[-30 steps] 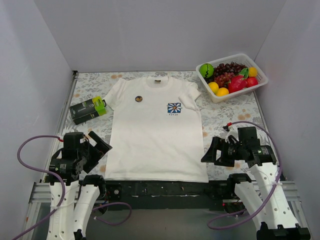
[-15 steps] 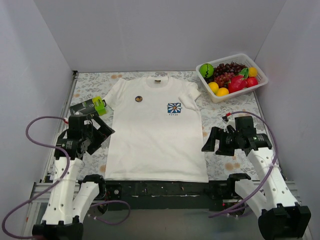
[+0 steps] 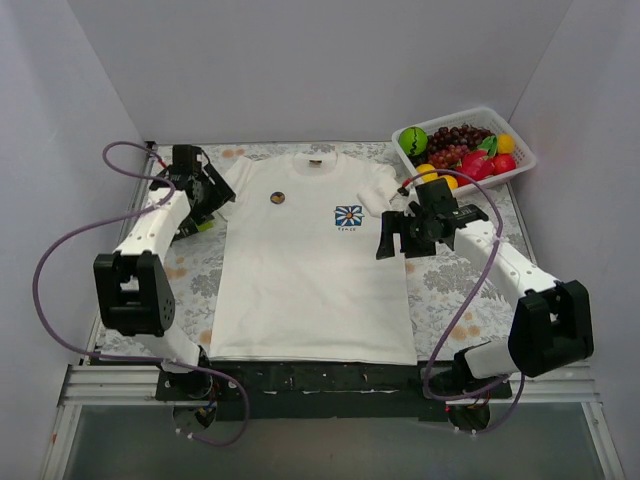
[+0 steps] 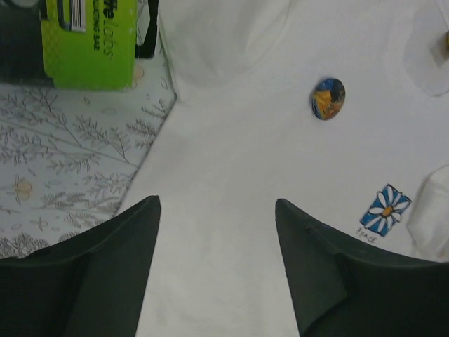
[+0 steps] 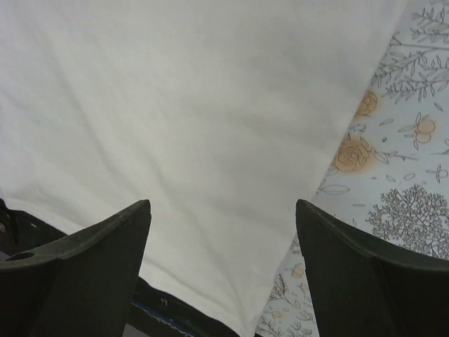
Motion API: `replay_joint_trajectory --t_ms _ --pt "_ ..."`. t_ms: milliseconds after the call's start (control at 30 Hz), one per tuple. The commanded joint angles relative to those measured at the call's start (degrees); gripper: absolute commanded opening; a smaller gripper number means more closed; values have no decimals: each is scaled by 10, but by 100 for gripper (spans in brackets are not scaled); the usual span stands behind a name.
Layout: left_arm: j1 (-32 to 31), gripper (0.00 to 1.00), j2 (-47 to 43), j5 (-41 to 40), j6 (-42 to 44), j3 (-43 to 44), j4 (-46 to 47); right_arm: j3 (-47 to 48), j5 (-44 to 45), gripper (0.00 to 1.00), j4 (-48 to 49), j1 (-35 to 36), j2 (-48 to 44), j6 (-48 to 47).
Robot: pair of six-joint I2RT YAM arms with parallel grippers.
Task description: Pin the brooch onto the clothing
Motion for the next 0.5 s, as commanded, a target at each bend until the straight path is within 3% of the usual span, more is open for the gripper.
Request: replay_joint_trajectory --t_ms 0,100,200,467 --pt "1 56 105 -69 26 99 -3 51 14 91 57 9 37 -3" --pt "2 38 179 -79 34 154 -26 75 18 92 62 9 55 -4" --pt "1 28 233 -85 38 188 -51 94 25 93 66 9 70 -4" --pt "3 24 266 -158 53 222 -90 108 14 93 81 8 104 4"
